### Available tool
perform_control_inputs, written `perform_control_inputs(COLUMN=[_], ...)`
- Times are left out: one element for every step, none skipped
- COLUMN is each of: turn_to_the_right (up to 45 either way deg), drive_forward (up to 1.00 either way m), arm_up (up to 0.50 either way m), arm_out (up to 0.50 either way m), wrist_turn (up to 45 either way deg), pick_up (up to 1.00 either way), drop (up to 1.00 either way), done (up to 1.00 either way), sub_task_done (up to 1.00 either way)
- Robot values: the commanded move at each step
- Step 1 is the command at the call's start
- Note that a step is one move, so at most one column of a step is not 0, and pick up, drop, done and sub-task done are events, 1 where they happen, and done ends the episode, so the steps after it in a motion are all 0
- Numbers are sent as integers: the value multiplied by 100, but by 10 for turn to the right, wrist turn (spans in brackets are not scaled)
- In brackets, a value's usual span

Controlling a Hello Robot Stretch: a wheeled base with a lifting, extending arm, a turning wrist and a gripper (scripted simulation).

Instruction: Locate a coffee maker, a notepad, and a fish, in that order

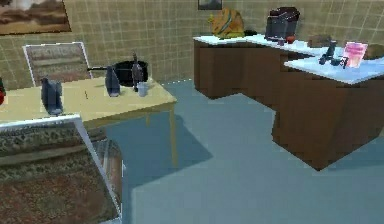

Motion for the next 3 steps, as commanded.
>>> perform_control_inputs(turn_to_the_right=[450,360,0], drive_forward=[0,0,10], arm_up=[0,0,0], arm_out=[0,0,0], wrist_turn=[0,0,0], pick_up=[0,0,0], drop=[0,0,0], done=[0,0,0], sub_task_done=[0,0,0])
